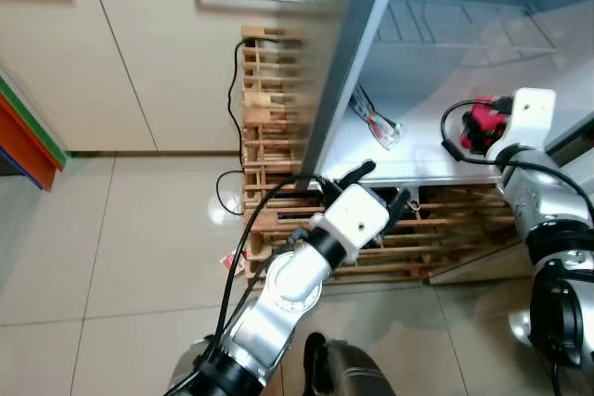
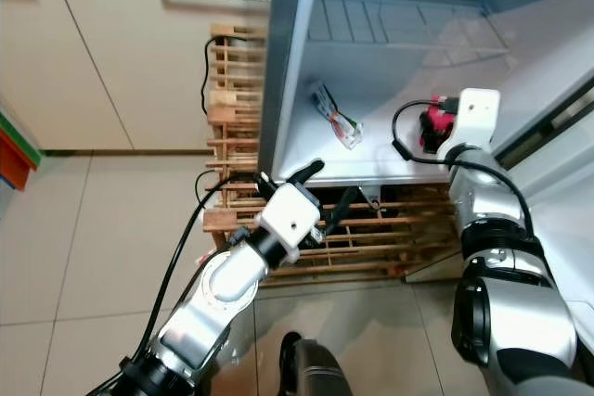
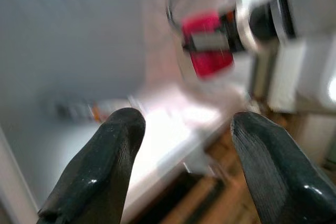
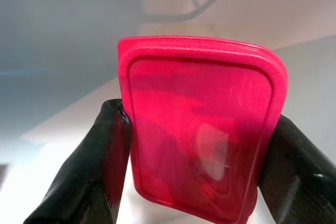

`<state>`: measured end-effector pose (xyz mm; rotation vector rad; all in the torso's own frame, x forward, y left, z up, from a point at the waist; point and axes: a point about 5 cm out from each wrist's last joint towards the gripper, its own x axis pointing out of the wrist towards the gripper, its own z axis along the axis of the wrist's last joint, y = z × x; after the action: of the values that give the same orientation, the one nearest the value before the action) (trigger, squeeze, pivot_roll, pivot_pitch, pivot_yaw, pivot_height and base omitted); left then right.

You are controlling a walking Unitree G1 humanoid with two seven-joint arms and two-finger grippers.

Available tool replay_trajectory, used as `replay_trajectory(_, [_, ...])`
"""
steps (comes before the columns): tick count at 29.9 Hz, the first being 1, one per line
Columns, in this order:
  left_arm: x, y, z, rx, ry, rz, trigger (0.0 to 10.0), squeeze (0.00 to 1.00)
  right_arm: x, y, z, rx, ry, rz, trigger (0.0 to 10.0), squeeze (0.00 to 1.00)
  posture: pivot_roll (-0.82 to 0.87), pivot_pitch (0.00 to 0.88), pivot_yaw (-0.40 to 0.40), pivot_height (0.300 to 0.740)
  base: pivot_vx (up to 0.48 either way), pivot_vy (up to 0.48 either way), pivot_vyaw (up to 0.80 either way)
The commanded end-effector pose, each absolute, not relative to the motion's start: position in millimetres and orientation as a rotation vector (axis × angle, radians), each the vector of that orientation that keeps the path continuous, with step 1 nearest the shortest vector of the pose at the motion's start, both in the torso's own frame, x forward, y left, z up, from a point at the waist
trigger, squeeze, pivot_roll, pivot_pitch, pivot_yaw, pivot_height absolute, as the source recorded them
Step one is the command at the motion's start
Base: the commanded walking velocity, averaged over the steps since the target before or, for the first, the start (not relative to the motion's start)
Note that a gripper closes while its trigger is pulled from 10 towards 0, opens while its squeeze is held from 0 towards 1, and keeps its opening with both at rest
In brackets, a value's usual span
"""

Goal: Restocking fridge

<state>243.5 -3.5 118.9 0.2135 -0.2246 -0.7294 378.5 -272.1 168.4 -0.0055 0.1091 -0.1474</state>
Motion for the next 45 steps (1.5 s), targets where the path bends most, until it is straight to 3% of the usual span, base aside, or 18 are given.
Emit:
replay_trajectory(1, [223, -39, 131, 0.035, -0.221, -0.753, 10.0, 0.0, 377, -278, 172, 0.005, 0.088, -0.151, 2.6, 1.0, -0.07, 0.307, -0.17, 0.74, 0.0, 0.0, 0.0])
replay_trajectory(2, [223, -38, 130, 0.035, -0.215, -0.75, 10.0, 0.0, 379, -274, 176, -0.003, 0.06, -0.12, 10.0, 1.0, -0.06, 0.309, -0.171, 0.74, 0.0, 0.0, 0.0])
replay_trajectory(33, [223, -26, 133, 0.055, -0.16, -0.692, 10.0, 0.0, 375, -253, 195, -0.361, -0.195, -0.031, 10.0, 1.0, -0.06, 0.32, -0.14, 0.74, 0.0, 0.0, 0.0])
replay_trajectory(45, [225, -21, 131, 0.071, -0.151, -0.679, 10.0, 0.0, 374, -233, 201, -0.656, -0.323, 0.015, 10.0, 1.0, -0.04, 0.319, -0.134, 0.74, 0.0, 0.0, 0.0])
